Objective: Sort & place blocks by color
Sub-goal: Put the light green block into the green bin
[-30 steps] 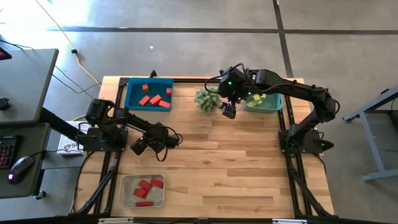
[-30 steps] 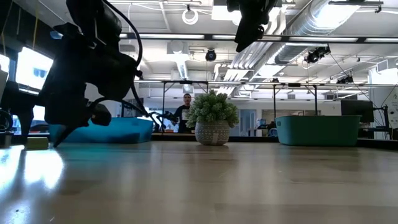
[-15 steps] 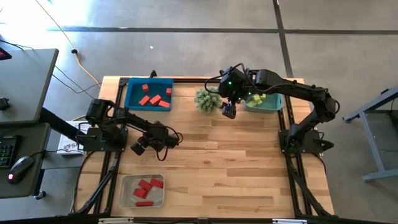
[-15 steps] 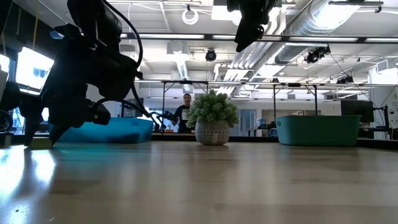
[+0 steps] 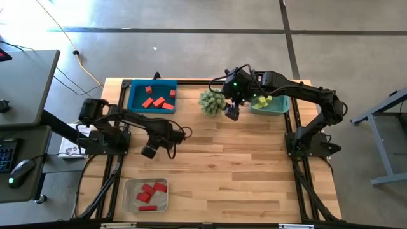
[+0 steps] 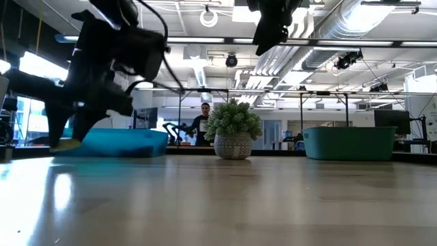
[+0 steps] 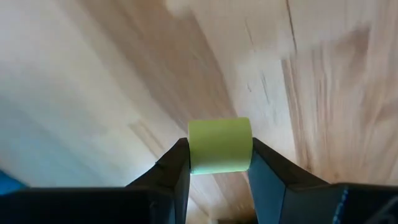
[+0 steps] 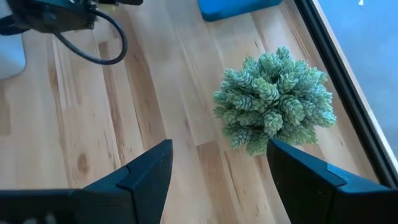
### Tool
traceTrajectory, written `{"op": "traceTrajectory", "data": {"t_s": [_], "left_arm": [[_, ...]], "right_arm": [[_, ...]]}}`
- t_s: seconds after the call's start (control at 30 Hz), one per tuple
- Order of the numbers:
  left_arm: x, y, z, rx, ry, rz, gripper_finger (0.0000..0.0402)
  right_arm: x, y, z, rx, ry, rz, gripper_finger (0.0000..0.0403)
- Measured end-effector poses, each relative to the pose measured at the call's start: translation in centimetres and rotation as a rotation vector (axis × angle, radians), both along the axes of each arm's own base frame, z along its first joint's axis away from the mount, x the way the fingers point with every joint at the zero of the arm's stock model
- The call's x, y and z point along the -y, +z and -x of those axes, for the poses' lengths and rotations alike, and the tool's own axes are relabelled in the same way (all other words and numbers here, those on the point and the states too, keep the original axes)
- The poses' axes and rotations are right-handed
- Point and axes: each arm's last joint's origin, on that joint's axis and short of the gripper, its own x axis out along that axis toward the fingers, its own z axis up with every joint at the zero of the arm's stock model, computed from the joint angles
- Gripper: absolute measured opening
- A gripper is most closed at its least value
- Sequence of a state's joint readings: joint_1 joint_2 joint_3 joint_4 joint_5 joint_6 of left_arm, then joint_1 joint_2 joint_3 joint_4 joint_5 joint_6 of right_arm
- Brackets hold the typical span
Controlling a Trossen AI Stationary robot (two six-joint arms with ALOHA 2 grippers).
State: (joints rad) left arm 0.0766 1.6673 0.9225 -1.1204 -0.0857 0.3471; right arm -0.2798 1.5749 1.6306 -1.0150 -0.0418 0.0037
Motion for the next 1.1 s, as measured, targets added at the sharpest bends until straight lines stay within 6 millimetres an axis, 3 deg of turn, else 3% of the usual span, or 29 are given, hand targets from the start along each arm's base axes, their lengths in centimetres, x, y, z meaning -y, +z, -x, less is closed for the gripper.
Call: {"op": "traceTrajectory", "data": {"t_s": [0.47,0.67,0.9,1.1], "left_arm": [[-2.2,7.1,-1.2,0.392,0.085,-0.14,0.0101],[-3.5,9.6,-2.7,0.636,0.189,-0.224,0.0101],[-4.3,11.6,-4.7,0.87,0.217,-0.266,0.0101],[-4.6,12.9,-5.8,1.007,0.213,-0.3,0.0101]], "right_arm": [[0.0,0.1,-0.2,0.059,-0.244,-0.167,0.0248],[-0.5,0.3,-0.6,0.112,-0.385,-0.283,0.0248],[-1.7,0.6,-1.3,0.18,-0.502,-0.374,0.0248],[-2.9,0.8,-1.6,0.223,-0.589,-0.332,0.0248]]}}
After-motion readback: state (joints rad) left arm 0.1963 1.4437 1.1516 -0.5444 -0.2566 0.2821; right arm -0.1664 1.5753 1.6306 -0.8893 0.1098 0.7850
